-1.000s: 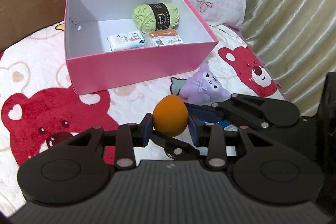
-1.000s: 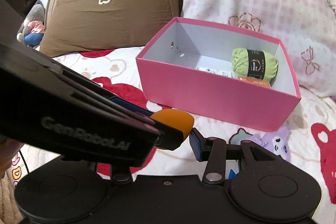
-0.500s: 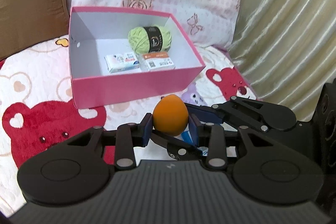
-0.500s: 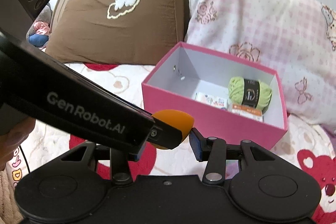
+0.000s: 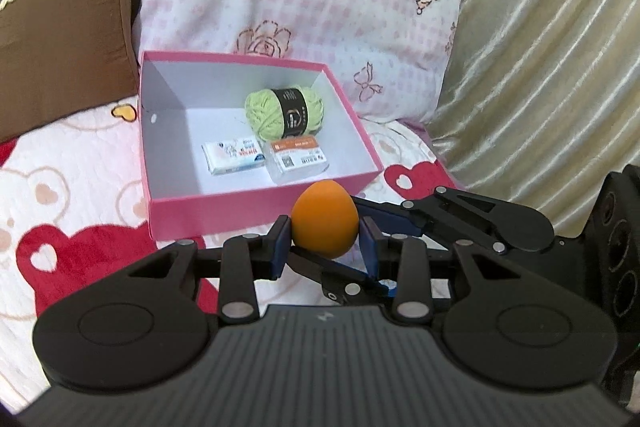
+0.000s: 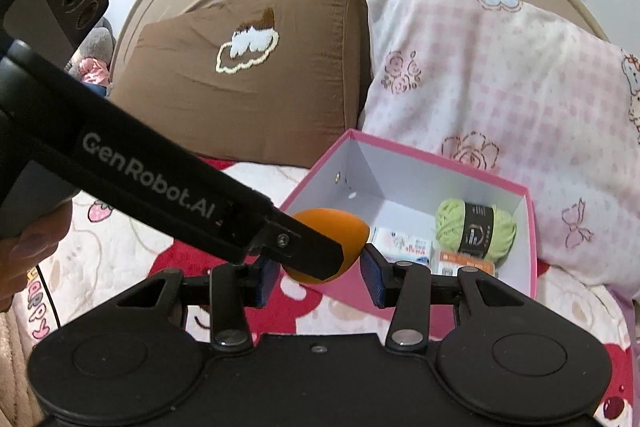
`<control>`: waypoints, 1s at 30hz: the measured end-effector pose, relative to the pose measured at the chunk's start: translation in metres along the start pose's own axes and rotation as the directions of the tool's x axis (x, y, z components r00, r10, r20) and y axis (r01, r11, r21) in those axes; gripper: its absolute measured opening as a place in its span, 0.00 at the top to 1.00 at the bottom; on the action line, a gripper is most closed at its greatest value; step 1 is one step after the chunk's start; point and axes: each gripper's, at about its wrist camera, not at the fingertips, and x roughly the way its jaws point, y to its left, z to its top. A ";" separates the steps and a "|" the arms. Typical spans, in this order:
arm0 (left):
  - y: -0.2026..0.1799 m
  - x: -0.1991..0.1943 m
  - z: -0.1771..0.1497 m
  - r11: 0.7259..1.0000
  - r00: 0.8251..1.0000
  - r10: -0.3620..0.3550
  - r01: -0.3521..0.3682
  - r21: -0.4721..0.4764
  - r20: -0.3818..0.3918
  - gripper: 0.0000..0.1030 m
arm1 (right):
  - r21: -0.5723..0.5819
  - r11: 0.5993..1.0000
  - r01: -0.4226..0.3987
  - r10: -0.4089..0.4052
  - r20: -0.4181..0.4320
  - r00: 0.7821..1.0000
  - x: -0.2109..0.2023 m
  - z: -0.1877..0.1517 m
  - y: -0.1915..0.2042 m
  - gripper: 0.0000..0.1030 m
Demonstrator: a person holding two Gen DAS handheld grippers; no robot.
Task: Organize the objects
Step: 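Lift the orange sponge with the left tool and carry it over the pink box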
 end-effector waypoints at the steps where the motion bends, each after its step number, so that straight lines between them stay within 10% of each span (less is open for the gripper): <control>1: 0.000 -0.001 0.003 1.000 1.000 0.003 -0.003 0.001 0.003 0.67 | 0.000 1.000 -0.002 0.002 0.004 1.000 0.000 0.002 -0.001 0.52; 18: 0.004 0.022 0.069 0.994 0.994 0.104 -0.104 -0.044 0.013 0.66 | 0.122 0.983 -0.139 0.139 0.004 0.990 0.037 0.047 -0.055 0.52; 30: 0.054 0.113 0.120 0.974 0.983 0.168 -0.177 -0.142 -0.073 0.65 | 0.295 0.935 -0.196 0.225 -0.068 0.972 0.131 0.063 -0.118 0.52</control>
